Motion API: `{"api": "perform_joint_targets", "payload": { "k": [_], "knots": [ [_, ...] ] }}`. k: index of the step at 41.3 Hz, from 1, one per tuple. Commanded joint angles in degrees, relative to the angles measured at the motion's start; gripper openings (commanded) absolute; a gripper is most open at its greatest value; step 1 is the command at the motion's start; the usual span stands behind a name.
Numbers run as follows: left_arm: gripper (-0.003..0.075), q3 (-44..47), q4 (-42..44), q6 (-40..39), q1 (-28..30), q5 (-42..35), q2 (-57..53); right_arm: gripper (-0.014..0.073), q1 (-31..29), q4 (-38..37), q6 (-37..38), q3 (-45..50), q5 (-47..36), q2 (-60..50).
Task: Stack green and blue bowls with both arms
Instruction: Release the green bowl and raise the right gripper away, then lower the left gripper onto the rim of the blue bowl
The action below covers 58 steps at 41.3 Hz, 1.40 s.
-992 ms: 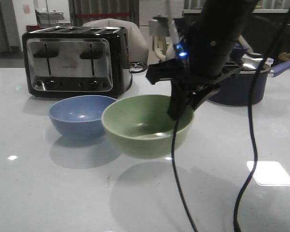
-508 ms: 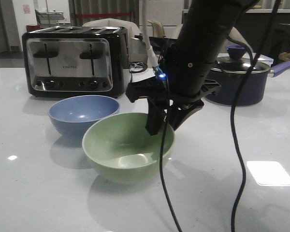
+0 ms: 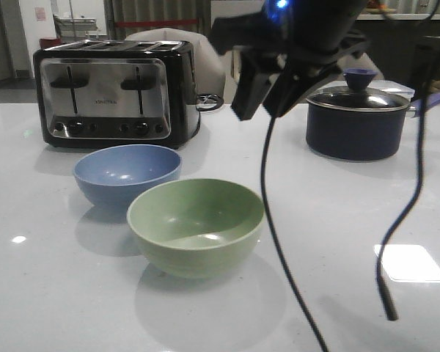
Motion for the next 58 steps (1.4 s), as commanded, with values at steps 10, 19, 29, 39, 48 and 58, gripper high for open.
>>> {"api": "perform_joint_targets", "payload": {
  "k": [10, 19, 29, 39, 48, 58],
  "knots": [
    [0.0102, -1.67, -0.66, -0.48, 0.00, -5.04, 0.39, 0.0371, 0.01, -4.22, -0.53, 13.14, -2.37, -20.27],
    [0.0102, -1.67, -0.66, -0.38, 0.00, -5.19, 0.39, 0.0371, 0.01, -4.45, -0.53, 21.34, -2.28, -31.21],
    [0.0219, -1.67, -0.79, -0.38, 0.00, -5.94, 1.12, 0.0371, 0.01, -4.45, -0.53, 25.48, -1.94, -40.25],
    [0.0619, -2.68, -2.67, -0.22, -1.16, -5.60, 7.35, 0.0371, 0.01, -4.44, -0.48, 25.65, -1.06, -41.98],
    [0.0618, -7.41, -2.46, 0.95, -7.42, -5.09, 17.78, 0.0371, 0.01, -4.44, -0.48, 25.65, -1.07, -41.53],
    [0.0618, -15.96, -2.46, 1.13, -11.20, -5.19, 33.55, 0.0371, 0.01, -4.44, -0.48, 25.65, -1.07, -41.53]
  ]
}}
